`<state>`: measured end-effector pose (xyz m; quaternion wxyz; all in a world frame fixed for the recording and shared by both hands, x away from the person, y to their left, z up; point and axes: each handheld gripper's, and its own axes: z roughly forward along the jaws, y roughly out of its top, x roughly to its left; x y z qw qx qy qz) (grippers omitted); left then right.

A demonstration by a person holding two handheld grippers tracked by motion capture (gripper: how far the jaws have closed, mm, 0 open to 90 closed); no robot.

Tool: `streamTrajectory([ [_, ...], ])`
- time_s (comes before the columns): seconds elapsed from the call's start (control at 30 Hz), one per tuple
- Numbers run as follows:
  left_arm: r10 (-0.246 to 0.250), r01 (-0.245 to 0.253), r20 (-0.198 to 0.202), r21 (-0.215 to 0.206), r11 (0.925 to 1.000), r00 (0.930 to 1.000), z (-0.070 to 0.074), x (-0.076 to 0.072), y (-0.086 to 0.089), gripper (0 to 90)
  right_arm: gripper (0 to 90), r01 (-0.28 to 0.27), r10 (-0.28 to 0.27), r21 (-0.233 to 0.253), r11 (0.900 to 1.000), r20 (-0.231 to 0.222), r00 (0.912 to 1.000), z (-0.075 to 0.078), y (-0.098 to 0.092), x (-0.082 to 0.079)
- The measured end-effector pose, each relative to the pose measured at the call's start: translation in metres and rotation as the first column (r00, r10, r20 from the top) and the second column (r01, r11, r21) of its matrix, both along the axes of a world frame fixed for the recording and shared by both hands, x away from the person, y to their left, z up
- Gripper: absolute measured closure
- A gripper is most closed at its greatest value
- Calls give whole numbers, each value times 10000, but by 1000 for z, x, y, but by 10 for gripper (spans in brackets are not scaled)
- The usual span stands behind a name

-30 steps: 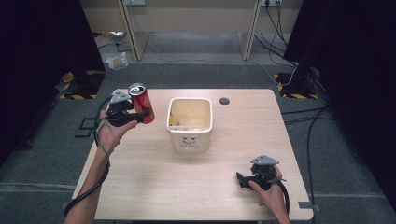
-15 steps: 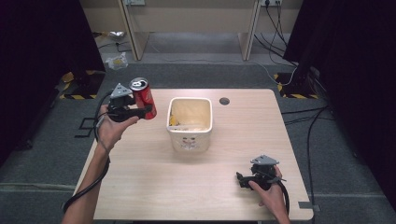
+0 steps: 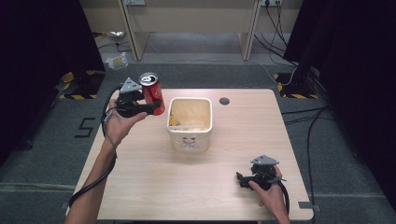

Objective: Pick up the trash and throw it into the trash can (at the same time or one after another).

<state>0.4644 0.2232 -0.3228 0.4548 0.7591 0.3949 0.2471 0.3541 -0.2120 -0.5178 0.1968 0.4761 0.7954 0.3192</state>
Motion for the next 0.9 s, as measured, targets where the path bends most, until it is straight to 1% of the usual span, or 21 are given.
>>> streamTrajectory([
  [0.07,-34,34,100,51,10000,9999,1,0,-3,353,0,3,-3,1,10000,-6,10000,0,0,0],
  [0.13,-135,135,39,7,9999,9999,2,1,-8,353,0,5,-5,4,10000,-11,10000,0,0,0],
  [0.2,-193,193,111,39,9998,9998,2,2,-13,353,0,5,-5,8,10000,-11,10000,0,0,0],
  [0.4,-503,503,5,-15,9987,9987,1,4,-30,353,0,-7,7,-1,10000,3,10000,0,0,0],
  [0.6,-746,747,-87,67,9972,9972,-2,6,-45,353,0,-2,2,11,10000,-10,10000,0,0,0],
  [0.9,-1074,1076,-198,74,9942,9940,-8,8,-63,352,0,10,-10,32,10000,-25,10000,0,0,0],
])
